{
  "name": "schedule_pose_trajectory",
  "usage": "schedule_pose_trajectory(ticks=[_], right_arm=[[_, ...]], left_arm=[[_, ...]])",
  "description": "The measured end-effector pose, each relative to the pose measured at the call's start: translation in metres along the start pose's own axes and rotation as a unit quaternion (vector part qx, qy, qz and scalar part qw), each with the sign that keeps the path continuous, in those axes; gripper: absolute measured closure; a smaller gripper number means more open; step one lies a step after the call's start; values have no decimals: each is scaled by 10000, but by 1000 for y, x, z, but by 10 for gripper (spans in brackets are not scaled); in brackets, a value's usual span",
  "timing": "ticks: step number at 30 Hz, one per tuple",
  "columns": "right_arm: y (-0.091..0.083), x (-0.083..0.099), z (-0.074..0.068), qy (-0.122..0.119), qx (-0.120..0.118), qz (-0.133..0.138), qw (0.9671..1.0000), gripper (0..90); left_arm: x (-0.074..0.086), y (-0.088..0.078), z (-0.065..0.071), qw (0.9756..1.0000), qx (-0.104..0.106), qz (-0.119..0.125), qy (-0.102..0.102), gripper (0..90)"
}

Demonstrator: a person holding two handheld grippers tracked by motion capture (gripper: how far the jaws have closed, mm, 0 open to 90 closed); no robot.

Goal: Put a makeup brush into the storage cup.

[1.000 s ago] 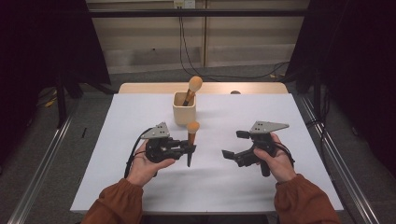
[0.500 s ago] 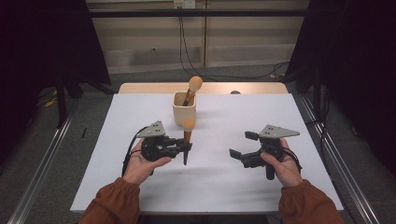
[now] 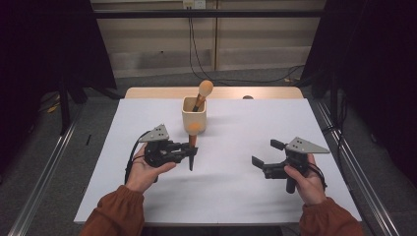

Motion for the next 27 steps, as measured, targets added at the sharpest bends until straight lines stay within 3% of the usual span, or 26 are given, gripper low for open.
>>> schedule_pose_trajectory(ticks=[12, 26, 27], right_arm=[[-17, 10, 22, 80, 516, 139, 9985, 0], [-36, 24, 35, 208, 524, 219, 9982, 0], [-37, 25, 36, 138, 549, 257, 9981, 0]], left_arm=[[-9, -12, -10, 9999, -156, 47, 3, 743], [-36, -28, -30, 9988, -394, 296, 48, 743], [-38, -29, -32, 9986, -426, 302, 42, 743]])
Point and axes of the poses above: each handheld gripper's, and its own axes: y roughly forward along the jaws, x roughly out of its underside, z roughly to its right, the point moved 8 cm from there along y, roughly forward along the jaws, and after that the axes turned 14 degrees about x, right-handed, at the moved point
